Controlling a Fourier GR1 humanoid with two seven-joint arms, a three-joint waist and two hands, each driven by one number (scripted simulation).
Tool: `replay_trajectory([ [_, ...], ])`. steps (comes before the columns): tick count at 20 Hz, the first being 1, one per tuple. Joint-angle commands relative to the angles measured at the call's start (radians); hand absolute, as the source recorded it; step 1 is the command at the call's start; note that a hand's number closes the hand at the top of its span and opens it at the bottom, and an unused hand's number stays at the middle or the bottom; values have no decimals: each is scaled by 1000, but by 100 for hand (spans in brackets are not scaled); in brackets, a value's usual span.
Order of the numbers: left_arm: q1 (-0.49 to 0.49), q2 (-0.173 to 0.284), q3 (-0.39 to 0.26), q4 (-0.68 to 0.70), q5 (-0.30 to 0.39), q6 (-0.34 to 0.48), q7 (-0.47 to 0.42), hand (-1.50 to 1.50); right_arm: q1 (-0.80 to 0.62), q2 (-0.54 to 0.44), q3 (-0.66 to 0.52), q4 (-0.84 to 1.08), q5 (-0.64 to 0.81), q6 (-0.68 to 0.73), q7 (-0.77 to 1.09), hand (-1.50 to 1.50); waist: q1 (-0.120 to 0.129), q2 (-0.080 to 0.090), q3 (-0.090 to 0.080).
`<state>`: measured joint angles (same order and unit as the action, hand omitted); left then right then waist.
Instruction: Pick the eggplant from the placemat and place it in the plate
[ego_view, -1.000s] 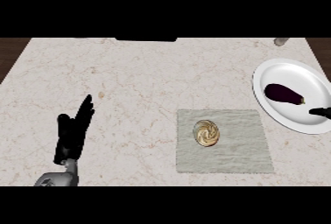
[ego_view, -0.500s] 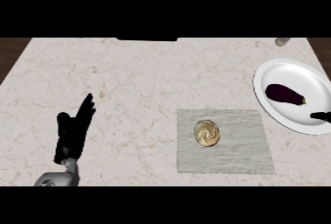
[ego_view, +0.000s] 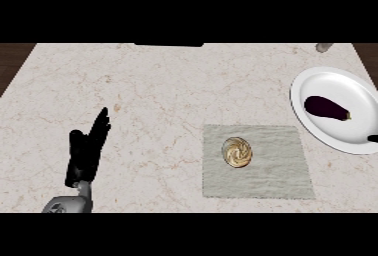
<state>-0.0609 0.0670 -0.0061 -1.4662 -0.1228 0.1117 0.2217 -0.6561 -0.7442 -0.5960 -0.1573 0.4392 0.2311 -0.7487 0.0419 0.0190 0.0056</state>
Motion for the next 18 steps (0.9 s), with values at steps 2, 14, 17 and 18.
replay_trajectory([
  [2, 53, 3, -9, -36, 4, -12, -7, 0, 43, -40, -21, 15, -19, 4, -23, -150, 5, 0, 1],
  [14, 25, 23, 26, -3, 24, -27, -27, 0, 107, -88, -77, 31, -68, -40, -37, -150, 5, 3, 3],
  [17, -14, -20, -20, -18, -25, 21, 17, 0, 106, -86, -76, 26, -67, -48, -41, -150, 6, 4, 4],
  [18, 18, 0, -4, 11, 2, -17, -24, 0, 111, -108, -78, 27, -68, -26, -38, -150, 6, 5, 3],
])
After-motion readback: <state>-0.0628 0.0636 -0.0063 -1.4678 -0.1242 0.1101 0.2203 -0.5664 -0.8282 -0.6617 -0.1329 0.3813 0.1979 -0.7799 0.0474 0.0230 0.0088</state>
